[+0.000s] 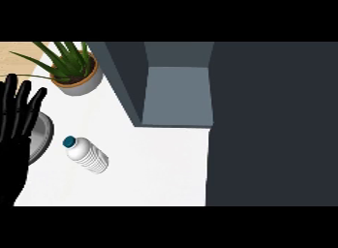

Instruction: Pick up the bottled water, place it into the cabinet and close the cabinet

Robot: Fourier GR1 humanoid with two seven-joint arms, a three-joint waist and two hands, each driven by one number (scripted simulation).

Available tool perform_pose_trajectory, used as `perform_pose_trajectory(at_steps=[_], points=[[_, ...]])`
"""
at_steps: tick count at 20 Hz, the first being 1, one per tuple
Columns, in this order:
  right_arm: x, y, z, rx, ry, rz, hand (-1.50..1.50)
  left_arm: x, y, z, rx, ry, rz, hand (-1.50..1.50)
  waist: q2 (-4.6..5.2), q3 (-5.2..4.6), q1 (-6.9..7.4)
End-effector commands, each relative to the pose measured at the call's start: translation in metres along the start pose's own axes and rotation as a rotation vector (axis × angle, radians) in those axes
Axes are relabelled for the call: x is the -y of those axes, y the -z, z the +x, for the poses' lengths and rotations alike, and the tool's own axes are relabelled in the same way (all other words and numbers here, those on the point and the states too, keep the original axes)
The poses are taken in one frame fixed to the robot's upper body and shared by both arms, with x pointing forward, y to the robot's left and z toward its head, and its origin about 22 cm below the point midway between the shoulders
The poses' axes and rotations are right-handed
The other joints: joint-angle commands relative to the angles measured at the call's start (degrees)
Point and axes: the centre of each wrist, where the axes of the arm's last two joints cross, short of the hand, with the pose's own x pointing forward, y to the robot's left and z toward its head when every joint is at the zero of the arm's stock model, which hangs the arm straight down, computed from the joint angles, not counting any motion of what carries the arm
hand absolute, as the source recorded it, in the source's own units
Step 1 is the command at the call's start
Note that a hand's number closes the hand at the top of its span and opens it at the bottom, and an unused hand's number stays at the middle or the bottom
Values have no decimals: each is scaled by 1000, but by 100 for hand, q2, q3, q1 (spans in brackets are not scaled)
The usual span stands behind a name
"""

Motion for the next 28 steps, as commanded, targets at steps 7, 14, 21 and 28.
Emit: perform_pose_trajectory(at_steps=[7,14,21,28], points=[[-21,-25,10,-48,180,175,-150,-50,-17,-41,-355,-387,126,-150,84,4,1],[-33,-53,66,-63,226,213,-150,-109,12,12,-402,-432,112,-150,53,13,-128],[-50,-63,80,-67,218,206,-150,-138,8,60,-413,-430,143,-150,67,15,-110],[-51,-64,112,-63,223,183,-150,-170,3,86,-424,-419,123,-150,64,10,-109]])
